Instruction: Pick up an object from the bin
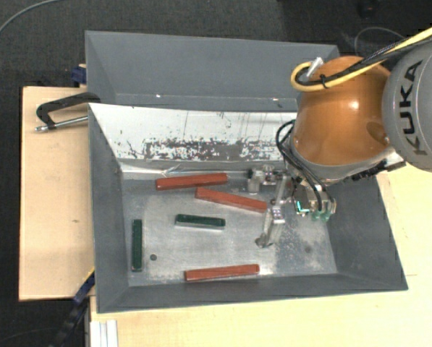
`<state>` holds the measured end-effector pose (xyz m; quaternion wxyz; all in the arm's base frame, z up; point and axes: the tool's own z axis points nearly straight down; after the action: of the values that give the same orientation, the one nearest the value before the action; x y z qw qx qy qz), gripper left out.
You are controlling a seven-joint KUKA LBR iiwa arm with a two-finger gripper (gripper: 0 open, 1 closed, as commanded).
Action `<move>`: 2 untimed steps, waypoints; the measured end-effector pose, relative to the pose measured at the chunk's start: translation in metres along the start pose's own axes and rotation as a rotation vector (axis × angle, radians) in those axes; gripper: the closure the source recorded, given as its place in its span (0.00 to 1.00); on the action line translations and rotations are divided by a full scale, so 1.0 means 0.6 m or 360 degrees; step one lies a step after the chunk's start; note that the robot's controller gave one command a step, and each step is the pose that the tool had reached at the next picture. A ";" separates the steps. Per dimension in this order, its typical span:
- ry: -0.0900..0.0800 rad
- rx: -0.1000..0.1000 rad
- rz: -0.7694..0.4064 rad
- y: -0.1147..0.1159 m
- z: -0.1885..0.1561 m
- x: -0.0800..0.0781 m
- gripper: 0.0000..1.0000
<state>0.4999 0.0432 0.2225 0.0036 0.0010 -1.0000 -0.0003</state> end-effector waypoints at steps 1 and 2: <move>-0.0023 -0.0001 -0.0396 -0.013 0.254 -0.092 0.00; -0.0031 -0.0003 -0.0495 0.086 0.249 -0.176 0.00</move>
Offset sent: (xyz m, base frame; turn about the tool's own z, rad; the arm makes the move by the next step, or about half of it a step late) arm 0.0516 -0.0089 -0.1525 -0.2490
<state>0.6041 0.0950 0.0723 -0.0062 0.1559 -0.9878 -0.0018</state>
